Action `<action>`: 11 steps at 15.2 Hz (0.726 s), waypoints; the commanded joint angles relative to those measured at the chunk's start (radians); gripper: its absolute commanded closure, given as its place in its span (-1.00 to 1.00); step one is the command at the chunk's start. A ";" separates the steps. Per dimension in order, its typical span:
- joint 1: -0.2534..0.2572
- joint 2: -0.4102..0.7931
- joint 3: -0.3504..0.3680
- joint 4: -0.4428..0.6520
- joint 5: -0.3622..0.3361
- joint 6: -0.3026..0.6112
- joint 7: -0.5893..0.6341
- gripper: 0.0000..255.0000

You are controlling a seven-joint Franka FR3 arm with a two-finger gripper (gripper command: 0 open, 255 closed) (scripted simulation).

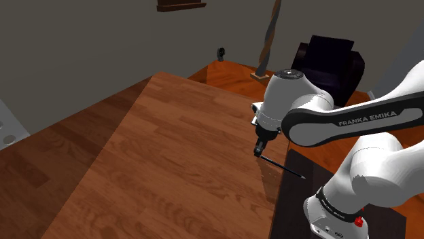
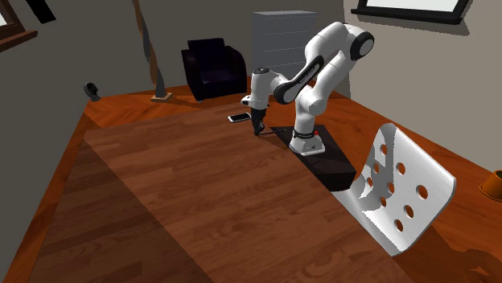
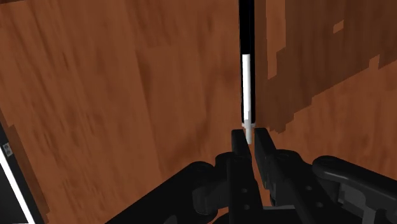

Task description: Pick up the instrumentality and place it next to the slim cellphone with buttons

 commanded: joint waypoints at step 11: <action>0.002 -0.093 -0.020 0.082 -0.012 -0.175 -0.001 -1.00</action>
